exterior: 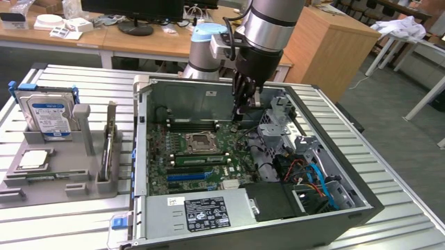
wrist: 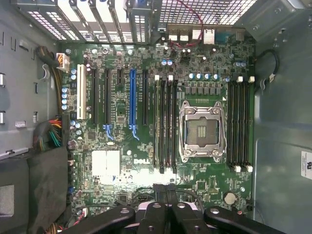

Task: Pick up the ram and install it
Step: 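Press down the ram until it locks into place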

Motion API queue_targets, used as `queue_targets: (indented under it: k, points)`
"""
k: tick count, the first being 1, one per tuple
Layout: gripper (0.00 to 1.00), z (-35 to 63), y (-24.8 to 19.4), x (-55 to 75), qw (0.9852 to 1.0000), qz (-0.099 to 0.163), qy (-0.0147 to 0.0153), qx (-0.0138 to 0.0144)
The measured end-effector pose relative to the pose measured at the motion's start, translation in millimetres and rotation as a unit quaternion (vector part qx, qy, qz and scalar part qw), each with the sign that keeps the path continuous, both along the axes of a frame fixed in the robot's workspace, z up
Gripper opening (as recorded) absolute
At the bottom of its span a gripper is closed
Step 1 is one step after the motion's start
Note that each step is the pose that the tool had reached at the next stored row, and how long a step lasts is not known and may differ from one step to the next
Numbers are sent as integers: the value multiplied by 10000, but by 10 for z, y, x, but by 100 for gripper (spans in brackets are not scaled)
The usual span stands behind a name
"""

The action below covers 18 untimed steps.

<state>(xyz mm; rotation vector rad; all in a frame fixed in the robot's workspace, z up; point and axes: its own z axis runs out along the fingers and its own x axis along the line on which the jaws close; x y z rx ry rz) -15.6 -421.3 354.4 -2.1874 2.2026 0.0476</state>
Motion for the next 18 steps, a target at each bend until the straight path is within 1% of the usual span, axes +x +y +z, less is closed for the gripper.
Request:
queue_targets:
  k: [6, 18]
  points:
    - [11, -1, 0, 1, 10000, 1, 0, 0]
    - [11, -52, 0, 1, 10000, 1, 0, 0]
